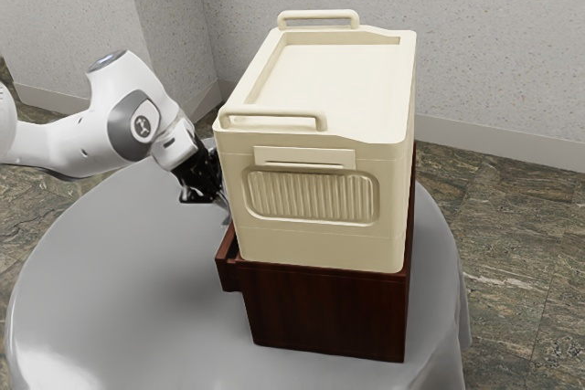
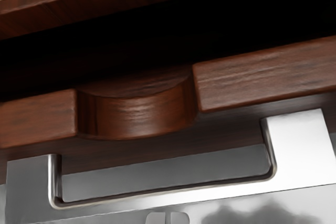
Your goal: Push the drawer handle with one arm to close the drawer
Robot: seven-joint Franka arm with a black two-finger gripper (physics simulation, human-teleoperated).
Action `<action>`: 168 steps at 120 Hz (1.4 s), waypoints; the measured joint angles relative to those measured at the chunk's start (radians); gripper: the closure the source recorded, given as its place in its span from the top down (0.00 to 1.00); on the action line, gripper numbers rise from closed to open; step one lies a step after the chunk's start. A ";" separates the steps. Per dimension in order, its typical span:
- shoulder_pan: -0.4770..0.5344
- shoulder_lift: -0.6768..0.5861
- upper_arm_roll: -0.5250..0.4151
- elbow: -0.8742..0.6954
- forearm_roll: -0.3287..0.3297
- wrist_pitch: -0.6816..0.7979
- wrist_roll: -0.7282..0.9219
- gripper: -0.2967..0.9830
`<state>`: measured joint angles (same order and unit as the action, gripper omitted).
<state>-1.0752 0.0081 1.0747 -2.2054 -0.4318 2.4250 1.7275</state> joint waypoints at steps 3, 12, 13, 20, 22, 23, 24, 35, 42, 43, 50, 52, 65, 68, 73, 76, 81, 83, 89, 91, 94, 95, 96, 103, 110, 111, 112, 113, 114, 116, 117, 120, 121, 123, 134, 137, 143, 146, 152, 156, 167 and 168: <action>-0.001 0.000 0.001 -0.001 -0.002 0.000 0.000 0.15; -0.003 0.000 0.000 -0.002 -0.005 0.000 -0.002 0.15; -0.003 0.000 0.001 -0.002 -0.005 0.000 -0.002 0.15; -0.004 0.001 0.001 -0.002 -0.006 0.000 -0.003 0.15; -0.004 0.002 0.001 -0.002 -0.007 0.000 -0.003 0.15; -0.004 0.002 0.001 -0.002 -0.007 0.000 -0.003 0.15; -0.005 0.003 0.001 -0.002 -0.007 0.000 -0.003 0.15; -0.007 0.005 0.000 -0.001 -0.009 0.000 -0.005 0.15; -0.010 0.009 -0.002 0.003 -0.013 0.000 -0.006 0.16; -0.010 0.010 -0.002 0.004 -0.014 0.000 -0.006 0.16; -0.019 0.013 -0.005 0.007 -0.017 0.000 -0.007 0.16; -0.023 0.013 -0.005 0.008 -0.017 -0.001 -0.007 0.16; -0.058 0.022 -0.011 0.016 -0.021 0.000 -0.010 0.15; -0.062 0.023 -0.012 0.016 -0.021 0.000 -0.010 0.15; -0.059 0.025 -0.015 0.017 -0.022 0.000 -0.011 0.15; -0.055 0.026 -0.018 0.018 -0.022 0.000 -0.012 0.15; -0.052 0.029 -0.022 0.020 -0.023 0.000 -0.013 0.15; -0.051 0.029 -0.022 0.020 -0.023 -0.001 -0.014 0.15; -0.052 0.028 -0.022 0.017 -0.023 -0.001 -0.015 0.15; -0.053 0.022 -0.021 0.012 -0.023 -0.002 -0.015 0.15; -0.057 0.013 -0.017 0.004 -0.023 -0.002 -0.015 0.15; -0.059 0.009 -0.015 0.001 -0.023 -0.003 -0.016 0.15; -0.061 0.006 -0.013 -0.001 -0.023 -0.003 -0.016 0.15; -0.090 -0.022 0.017 -0.016 -0.021 -0.008 -0.017 0.15; -0.117 -0.034 0.051 -0.021 -0.017 -0.017 -0.018 0.15; -0.119 -0.035 0.055 -0.021 -0.016 -0.018 -0.018 0.15; -0.122 -0.036 0.060 -0.022 -0.015 -0.019 -0.018 0.15; -0.125 -0.037 0.065 -0.024 -0.013 -0.021 -0.018 0.15; -0.128 -0.037 0.071 -0.026 -0.012 -0.022 -0.019 0.15; -0.136 -0.041 0.084 -0.032 -0.007 -0.024 -0.019 0.15; -0.138 -0.043 0.089 -0.035 -0.005 -0.025 -0.019 0.15; -0.142 -0.049 0.104 -0.043 0.002 -0.027 -0.019 0.15; -0.142 -0.053 0.109 -0.045 0.005 -0.028 -0.019 0.15; -0.140 -0.061 0.117 -0.050 0.010 -0.030 -0.019 0.15; -0.083 -0.118 0.129 -0.052 0.070 -0.050 -0.027 0.16; -0.071 -0.141 0.123 -0.042 0.112 -0.058 -0.037 0.16; 0.018 -0.223 0.002 0.010 0.262 -0.105 -0.092 0.24; 0.082 -0.255 -0.074 0.043 0.328 -0.137 -0.128 0.29; 0.159 -0.295 -0.185 0.154 0.445 -0.241 -0.214 0.38; 0.170 -0.304 -0.225 0.245 0.506 -0.323 -0.281 0.43; 0.158 -0.305 -0.293 0.439 0.598 -0.536 -0.472 0.54; 0.157 -0.304 -0.298 0.451 0.603 -0.552 -0.489 0.55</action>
<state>-0.9177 -0.2961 0.7766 -1.7547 0.1710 1.8727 1.2384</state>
